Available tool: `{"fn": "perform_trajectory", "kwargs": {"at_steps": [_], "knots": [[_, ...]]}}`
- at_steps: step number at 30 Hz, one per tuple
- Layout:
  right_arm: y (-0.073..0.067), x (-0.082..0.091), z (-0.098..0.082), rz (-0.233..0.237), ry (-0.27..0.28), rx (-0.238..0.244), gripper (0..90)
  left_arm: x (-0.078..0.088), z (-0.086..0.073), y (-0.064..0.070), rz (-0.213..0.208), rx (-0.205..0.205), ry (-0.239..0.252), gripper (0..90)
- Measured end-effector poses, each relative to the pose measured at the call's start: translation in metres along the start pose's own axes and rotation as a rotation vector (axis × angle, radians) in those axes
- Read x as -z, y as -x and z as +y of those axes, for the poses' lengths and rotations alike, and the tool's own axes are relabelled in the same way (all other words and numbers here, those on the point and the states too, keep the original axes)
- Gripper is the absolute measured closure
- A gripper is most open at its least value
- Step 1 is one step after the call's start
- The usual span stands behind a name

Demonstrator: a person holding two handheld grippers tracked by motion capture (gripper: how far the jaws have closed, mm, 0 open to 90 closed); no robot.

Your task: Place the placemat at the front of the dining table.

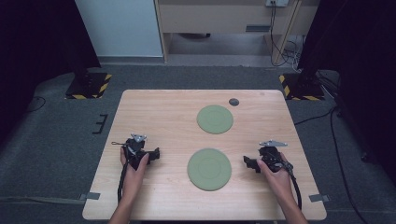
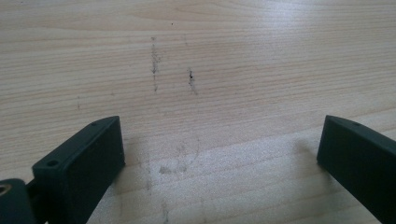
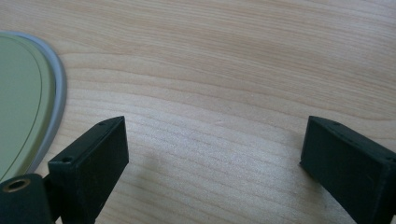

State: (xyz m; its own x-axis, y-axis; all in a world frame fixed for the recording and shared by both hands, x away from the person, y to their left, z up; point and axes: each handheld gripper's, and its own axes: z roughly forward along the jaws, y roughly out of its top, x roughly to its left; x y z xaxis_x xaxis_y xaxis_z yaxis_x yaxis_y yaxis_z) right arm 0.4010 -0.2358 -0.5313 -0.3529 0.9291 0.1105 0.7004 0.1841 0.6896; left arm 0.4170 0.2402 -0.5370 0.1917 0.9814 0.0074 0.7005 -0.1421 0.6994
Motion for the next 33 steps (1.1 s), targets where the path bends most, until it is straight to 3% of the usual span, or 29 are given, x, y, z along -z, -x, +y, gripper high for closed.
{"fn": "perform_trajectory", "kwargs": {"at_steps": [7,17,33], "knots": [[-0.004,-0.002,-0.002,-0.023,0.009,0.011,6.2,0.000,0.000,0.000,0.000,0.000,0.000,0.0],[-0.013,-0.007,-0.005,-0.081,0.023,0.068,4.9,0.000,0.000,0.000,0.001,0.000,0.000,0.0],[0.000,-0.002,-0.009,-0.099,0.032,0.059,3.9,0.000,0.000,0.000,0.000,-0.001,0.000,0.0]]}}
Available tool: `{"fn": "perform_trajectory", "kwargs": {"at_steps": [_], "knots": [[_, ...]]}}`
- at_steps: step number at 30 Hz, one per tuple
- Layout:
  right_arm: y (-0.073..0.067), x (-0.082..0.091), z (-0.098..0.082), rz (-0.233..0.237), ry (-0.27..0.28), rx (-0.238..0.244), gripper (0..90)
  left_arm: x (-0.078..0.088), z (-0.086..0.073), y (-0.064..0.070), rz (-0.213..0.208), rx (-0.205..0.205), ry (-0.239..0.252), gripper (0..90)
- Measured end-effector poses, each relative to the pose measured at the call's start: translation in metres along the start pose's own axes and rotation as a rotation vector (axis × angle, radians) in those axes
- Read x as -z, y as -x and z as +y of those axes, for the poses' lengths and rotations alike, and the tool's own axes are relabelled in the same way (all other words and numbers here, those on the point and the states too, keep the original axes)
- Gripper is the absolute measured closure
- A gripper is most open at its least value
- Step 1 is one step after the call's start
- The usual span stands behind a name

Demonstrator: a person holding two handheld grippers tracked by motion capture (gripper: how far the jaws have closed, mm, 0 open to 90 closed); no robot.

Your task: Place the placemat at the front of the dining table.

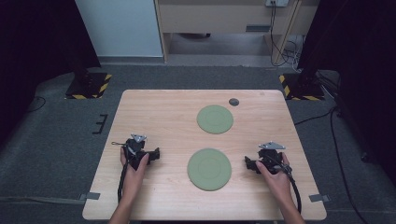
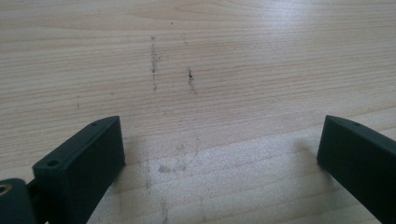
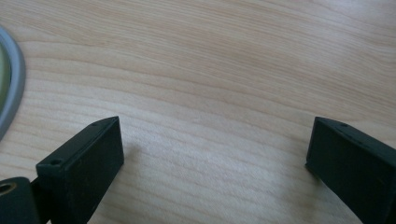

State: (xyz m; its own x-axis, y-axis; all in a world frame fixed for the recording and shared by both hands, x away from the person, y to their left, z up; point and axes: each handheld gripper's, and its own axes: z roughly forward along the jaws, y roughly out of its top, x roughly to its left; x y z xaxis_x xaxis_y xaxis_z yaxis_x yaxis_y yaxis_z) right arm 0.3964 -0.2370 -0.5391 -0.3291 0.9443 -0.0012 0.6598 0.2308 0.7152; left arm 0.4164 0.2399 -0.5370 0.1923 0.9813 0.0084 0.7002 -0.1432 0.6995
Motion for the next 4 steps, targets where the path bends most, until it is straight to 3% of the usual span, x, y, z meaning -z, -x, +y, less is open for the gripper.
{"fn": "perform_trajectory", "kwargs": {"at_steps": [4], "knots": [[0.0003,0.0014,-0.0020,-0.027,-0.011,-0.029,0.3,0.0002,-0.0002,0.0001,-0.001,0.000,0.000,0.0]]}}
